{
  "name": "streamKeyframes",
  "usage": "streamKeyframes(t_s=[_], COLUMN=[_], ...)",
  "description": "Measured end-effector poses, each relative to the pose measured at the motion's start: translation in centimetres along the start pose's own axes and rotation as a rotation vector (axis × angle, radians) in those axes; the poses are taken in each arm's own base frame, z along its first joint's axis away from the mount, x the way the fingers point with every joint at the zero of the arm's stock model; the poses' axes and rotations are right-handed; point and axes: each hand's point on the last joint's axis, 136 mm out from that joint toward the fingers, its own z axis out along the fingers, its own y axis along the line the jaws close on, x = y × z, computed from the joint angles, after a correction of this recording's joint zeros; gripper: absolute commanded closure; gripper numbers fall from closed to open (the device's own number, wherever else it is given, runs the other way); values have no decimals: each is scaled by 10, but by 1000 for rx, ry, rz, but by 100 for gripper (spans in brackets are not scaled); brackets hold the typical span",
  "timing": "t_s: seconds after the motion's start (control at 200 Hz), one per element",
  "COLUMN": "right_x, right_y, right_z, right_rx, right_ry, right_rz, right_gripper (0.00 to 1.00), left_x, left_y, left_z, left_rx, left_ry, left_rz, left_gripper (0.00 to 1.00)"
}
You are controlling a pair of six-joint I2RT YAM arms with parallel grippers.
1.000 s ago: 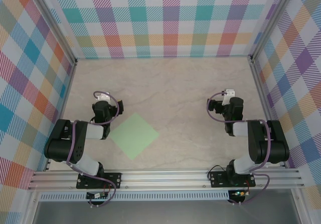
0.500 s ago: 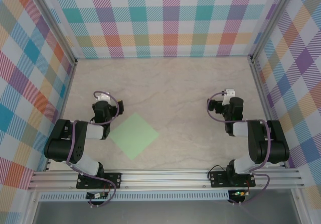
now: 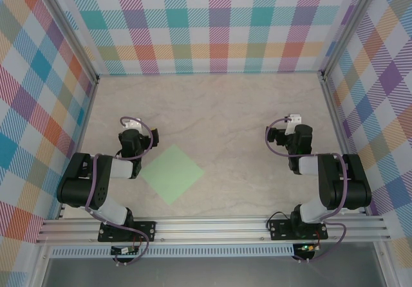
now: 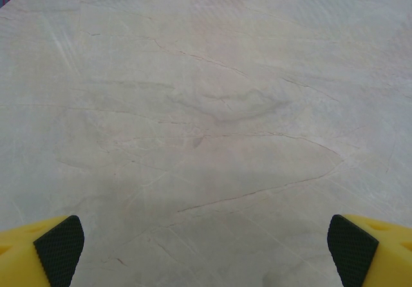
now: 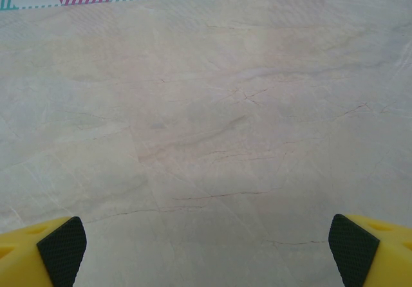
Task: Fold a paper plane with a square sheet of paper (pick it up from the middle)
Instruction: Move the square sheet of paper to the center of the table.
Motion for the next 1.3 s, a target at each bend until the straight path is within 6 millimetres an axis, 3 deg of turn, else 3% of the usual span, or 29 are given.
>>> streamKeyframes(t_s=[1.305], right_x=[0], right_y=[0], right_z=[0], right_rx=[0], right_ry=[1], right_rz=[0], right_gripper=[0], left_x=[1], left_y=[-4], left_z=[0], left_rx=[26], left_ry=[4], left_rz=[1], left_gripper=[0])
